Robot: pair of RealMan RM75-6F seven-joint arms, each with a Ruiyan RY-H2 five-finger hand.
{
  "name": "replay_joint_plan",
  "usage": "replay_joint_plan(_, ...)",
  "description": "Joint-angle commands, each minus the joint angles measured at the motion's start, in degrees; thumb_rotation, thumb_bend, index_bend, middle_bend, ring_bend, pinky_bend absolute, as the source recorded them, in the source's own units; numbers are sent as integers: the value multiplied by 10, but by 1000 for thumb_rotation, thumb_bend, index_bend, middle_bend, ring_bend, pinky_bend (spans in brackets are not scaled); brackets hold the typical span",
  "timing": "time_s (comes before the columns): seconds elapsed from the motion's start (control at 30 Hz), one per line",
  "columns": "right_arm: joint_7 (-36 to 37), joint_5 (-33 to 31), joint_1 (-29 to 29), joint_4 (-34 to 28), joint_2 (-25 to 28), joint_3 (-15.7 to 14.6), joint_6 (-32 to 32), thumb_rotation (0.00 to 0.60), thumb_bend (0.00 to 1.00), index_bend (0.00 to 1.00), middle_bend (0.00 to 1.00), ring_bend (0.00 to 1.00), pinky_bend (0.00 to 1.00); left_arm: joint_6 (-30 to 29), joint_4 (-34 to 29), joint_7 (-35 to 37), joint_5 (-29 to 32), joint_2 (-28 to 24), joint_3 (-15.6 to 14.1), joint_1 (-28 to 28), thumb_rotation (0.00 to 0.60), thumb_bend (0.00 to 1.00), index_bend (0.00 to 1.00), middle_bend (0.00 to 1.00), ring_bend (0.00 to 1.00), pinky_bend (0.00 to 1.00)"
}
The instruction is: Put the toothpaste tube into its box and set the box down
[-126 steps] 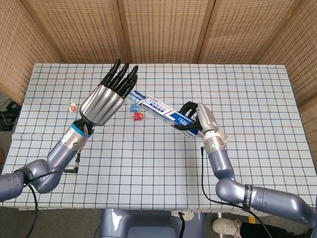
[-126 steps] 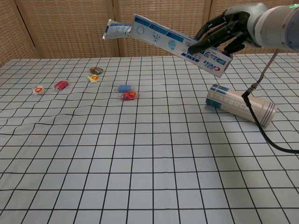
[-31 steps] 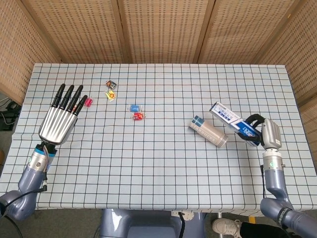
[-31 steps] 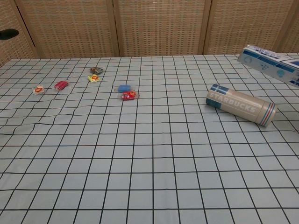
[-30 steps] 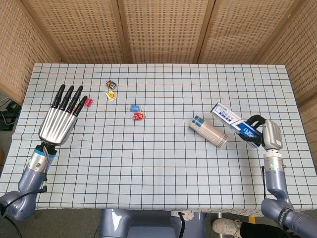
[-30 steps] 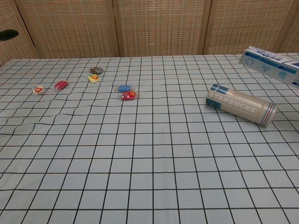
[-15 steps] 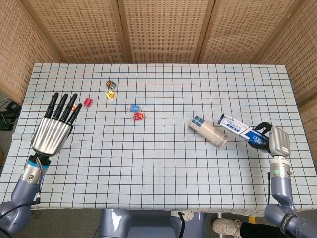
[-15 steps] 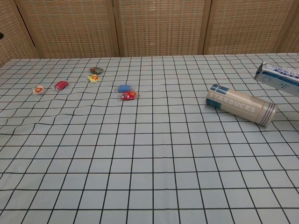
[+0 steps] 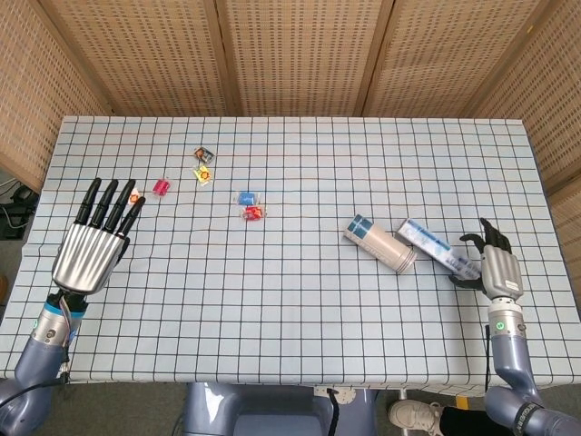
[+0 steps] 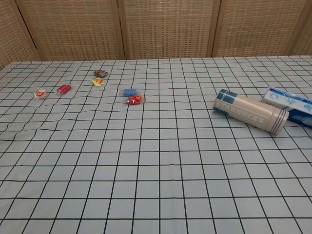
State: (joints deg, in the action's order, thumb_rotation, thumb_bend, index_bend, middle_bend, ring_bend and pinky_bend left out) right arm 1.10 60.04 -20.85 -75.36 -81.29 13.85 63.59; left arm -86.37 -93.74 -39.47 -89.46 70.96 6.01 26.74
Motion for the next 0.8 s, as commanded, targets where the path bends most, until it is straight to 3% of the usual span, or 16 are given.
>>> replay_joint_plan(0.03, -8, 1, 0, -11, 4, -2, 0, 600, 197, 130, 0, 0, 0, -4, 1, 11, 1, 6, 0, -7, 600, 307, 164, 0, 33, 31)
replay_joint_plan(0.2, 4, 37, 11, -48, 17, -12, 21, 600, 195, 115, 0, 0, 0, -12, 0, 33, -4, 17, -8, -23, 600, 307, 164, 0, 33, 31)
replay_joint_plan(0.47, 6, 167, 43, -92, 31, -70, 100, 600, 171, 109, 0, 0, 0, -5, -34, 88, 15, 16, -41, -65, 600, 253, 103, 0, 9, 0)
replay_joint_plan(0.8, -85, 289, 90, -93, 24, -128, 215, 600, 162, 63, 0, 0, 0, -22, -20, 143, 14, 33, -88, -128, 600, 228, 78, 0, 0, 0)
